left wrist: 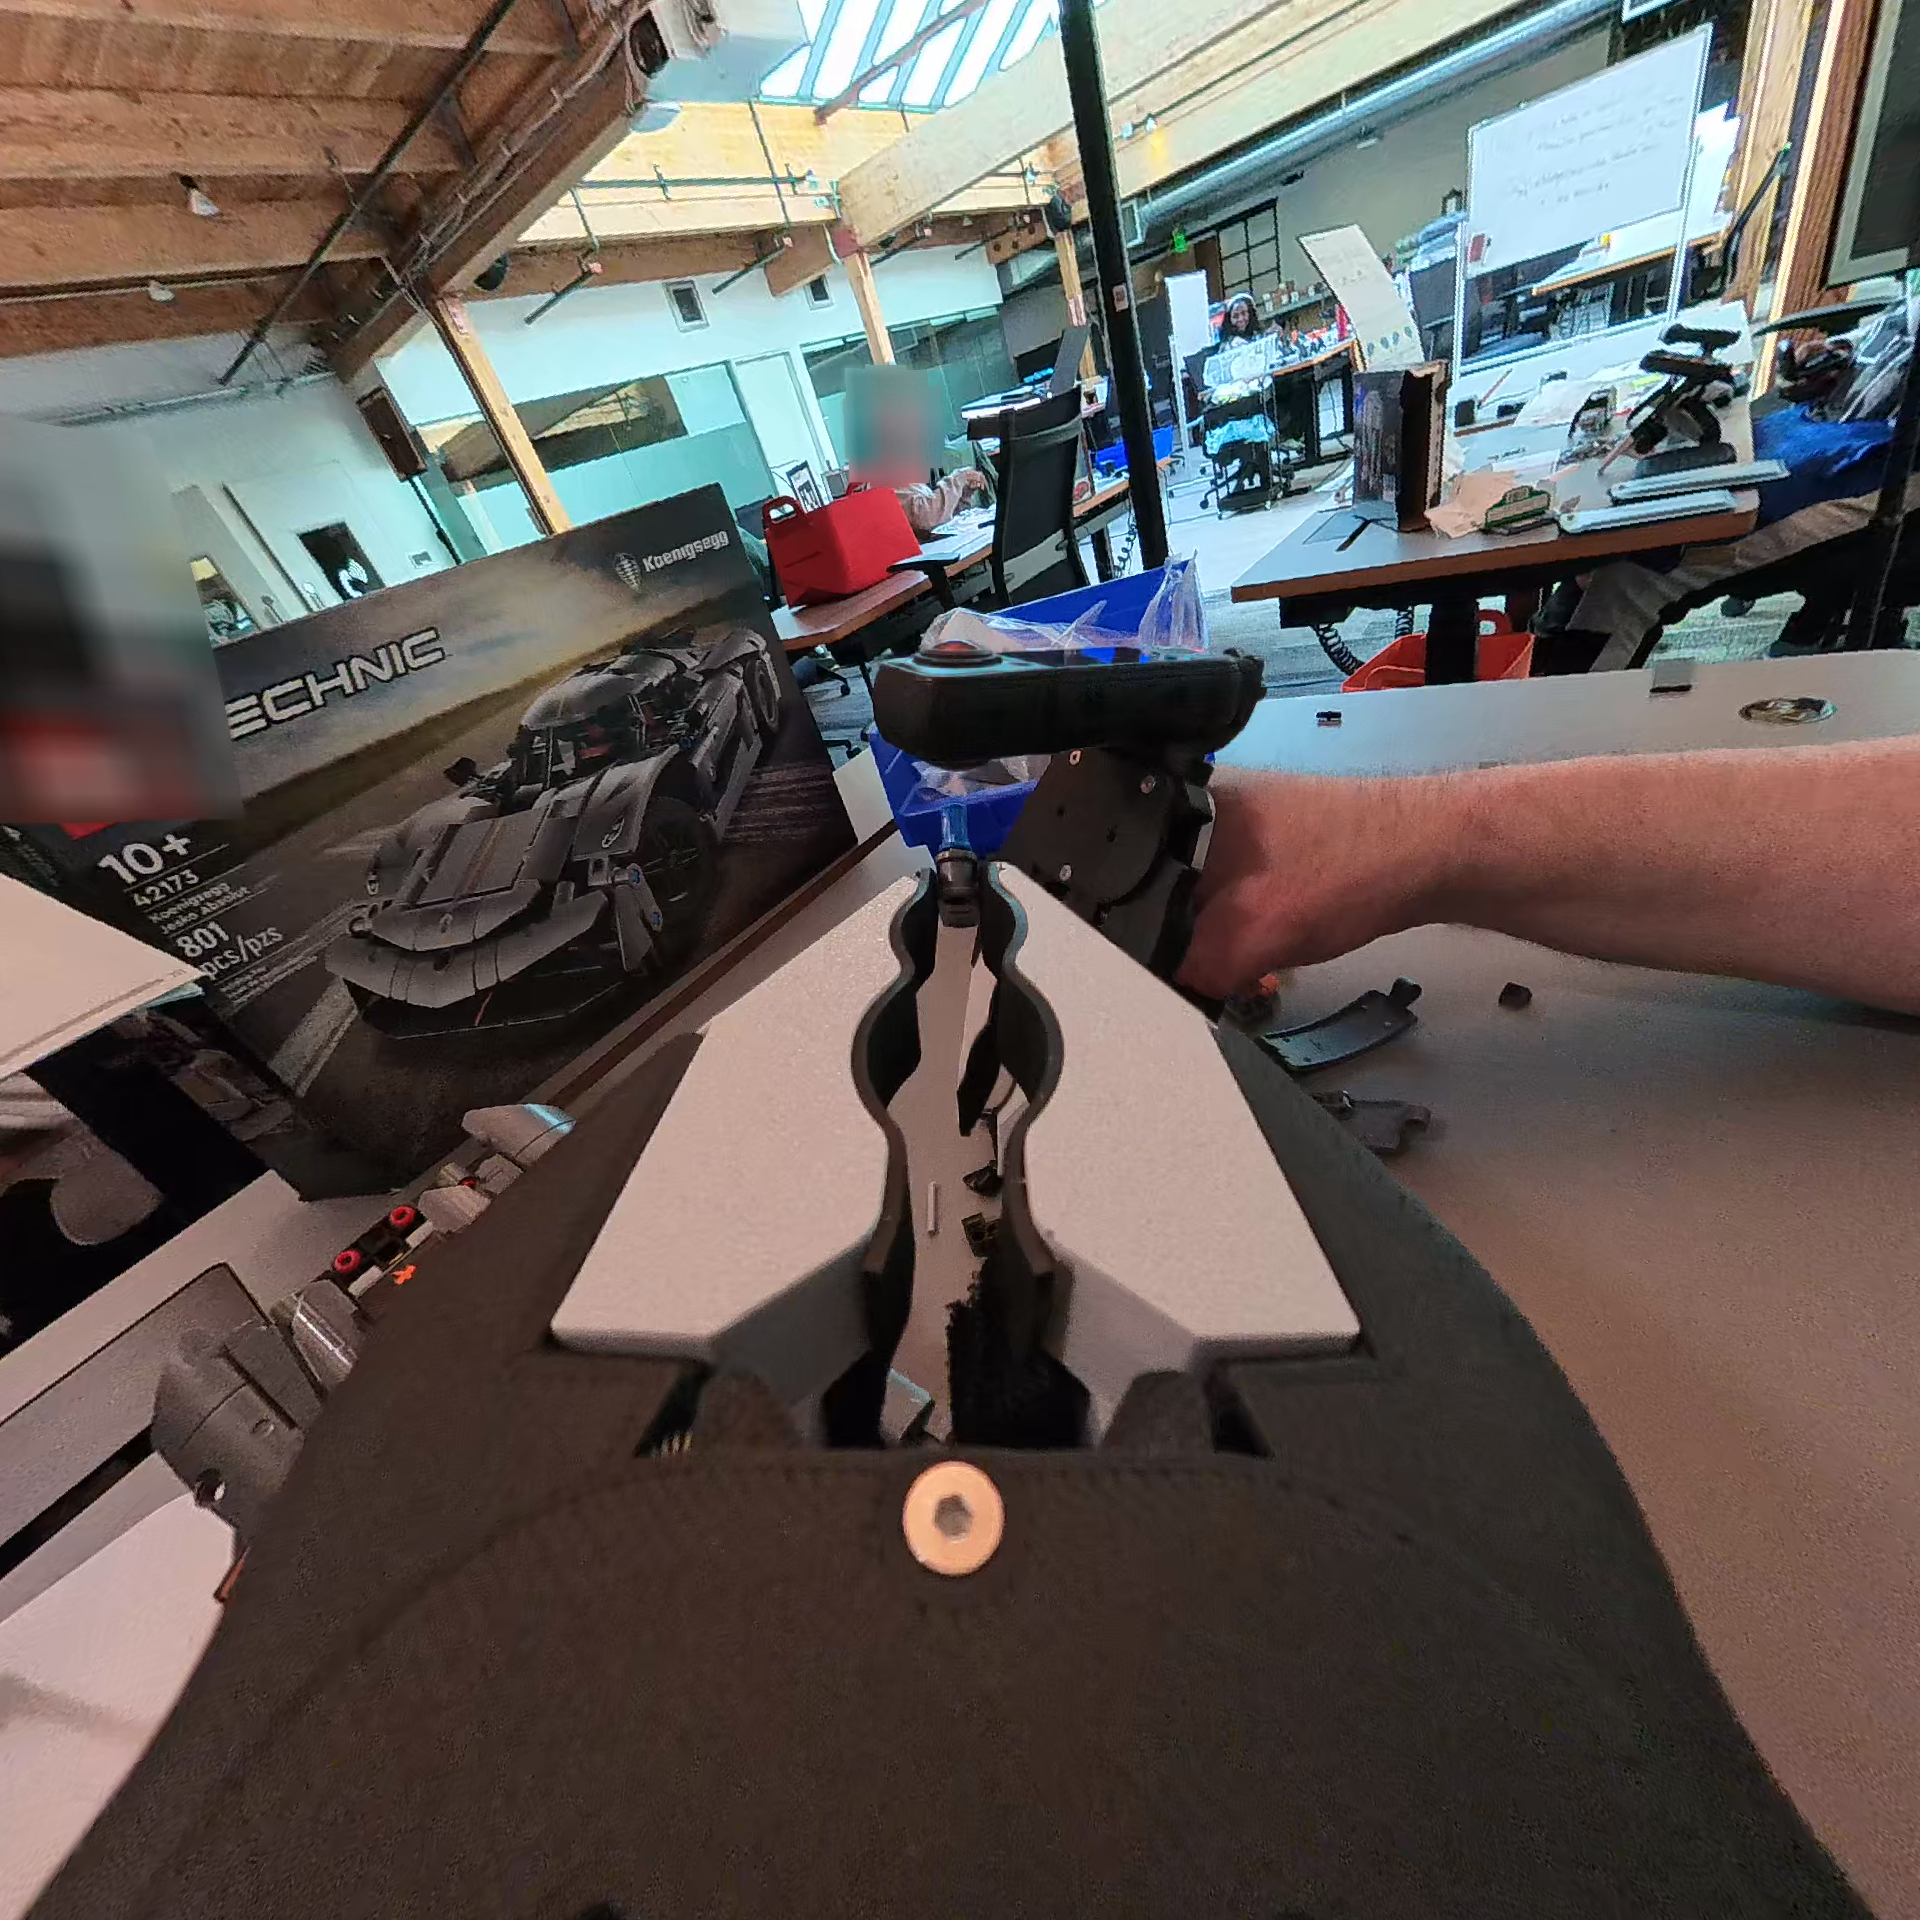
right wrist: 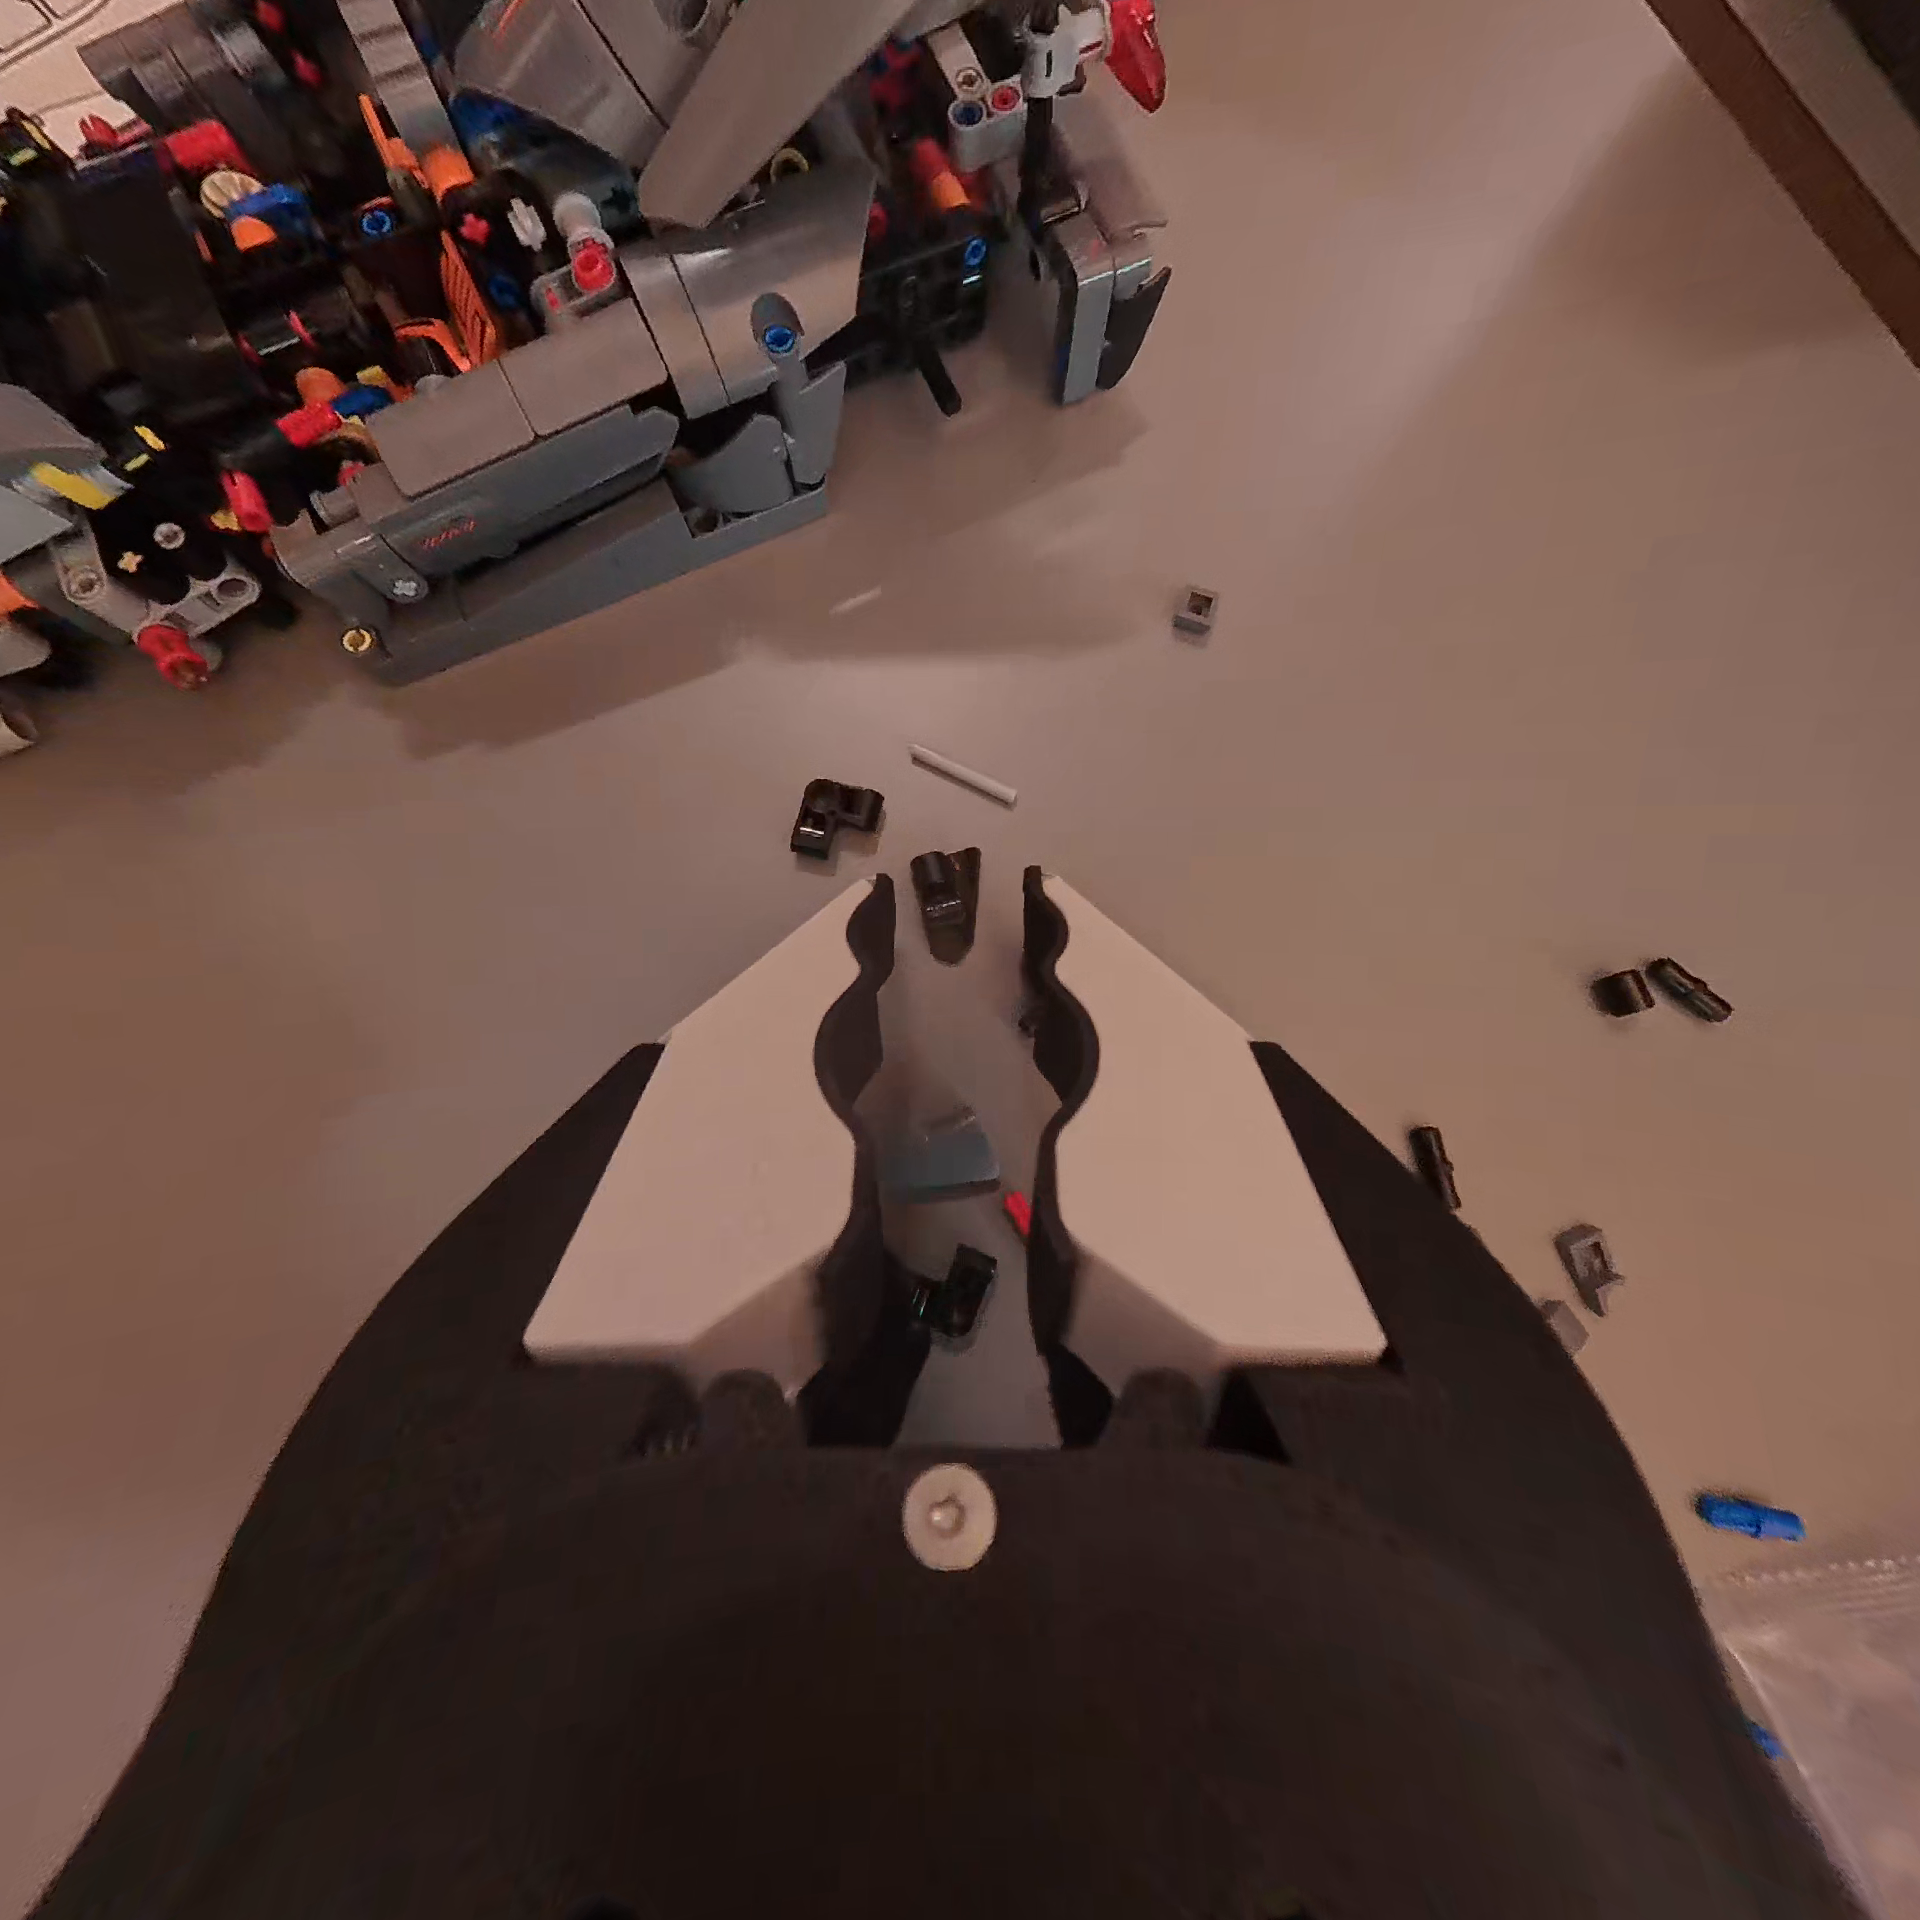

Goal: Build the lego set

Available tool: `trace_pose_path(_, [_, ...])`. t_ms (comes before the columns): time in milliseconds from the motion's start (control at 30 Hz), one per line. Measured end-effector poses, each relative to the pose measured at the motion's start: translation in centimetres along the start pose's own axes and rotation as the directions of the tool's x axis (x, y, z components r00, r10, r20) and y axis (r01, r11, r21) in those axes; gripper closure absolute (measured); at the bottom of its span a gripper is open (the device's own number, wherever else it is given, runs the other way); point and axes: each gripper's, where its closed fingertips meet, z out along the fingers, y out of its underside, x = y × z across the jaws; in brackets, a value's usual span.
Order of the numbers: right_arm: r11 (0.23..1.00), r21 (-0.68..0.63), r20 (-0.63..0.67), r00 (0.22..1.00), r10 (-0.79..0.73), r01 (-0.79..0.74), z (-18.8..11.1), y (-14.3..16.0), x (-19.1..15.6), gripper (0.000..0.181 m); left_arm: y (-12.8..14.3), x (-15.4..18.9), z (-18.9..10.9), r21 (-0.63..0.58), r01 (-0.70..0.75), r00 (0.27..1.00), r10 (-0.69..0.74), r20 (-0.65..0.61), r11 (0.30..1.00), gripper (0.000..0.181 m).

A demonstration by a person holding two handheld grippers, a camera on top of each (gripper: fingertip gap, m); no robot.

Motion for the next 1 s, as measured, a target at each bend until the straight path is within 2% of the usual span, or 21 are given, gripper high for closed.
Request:
trace_pose_path(467, [0.995,0.095,-0.047,0.999,-0.009,0.013,-1.4,-0.7,0.7,0.159,0.0,0.4,0.1,-0.002,-0.007,1.0,0.007,-0.01,1.0,0.176])
trace_pose_path(733, [0.986,0.165,-0.094,0.995,0.027,-0.011,-3.1,-1.3,2.2,0.157,0.1,0.1,0.1,-0.003,0.0,1.0,0.0,-0.002,1.0,0.177])
trace_pose_path(833, [0.98,0.2,-0.144,0.988,0.05,-0.021,-5.1,-1.3,3.5,0.157,0.1,0.0,0.0,0.0,0.002,1.0,-0.002,0.003,1.0,0.176])
trace_pose_path(1000, [0.939,0.337,-0.239,0.959,0.153,-0.066,-12.1,-1.2,6.5,0.157,0.0,-0.2,-0.1,0.004,0.007,1.0,-0.007,0.008,1.0,0.175])
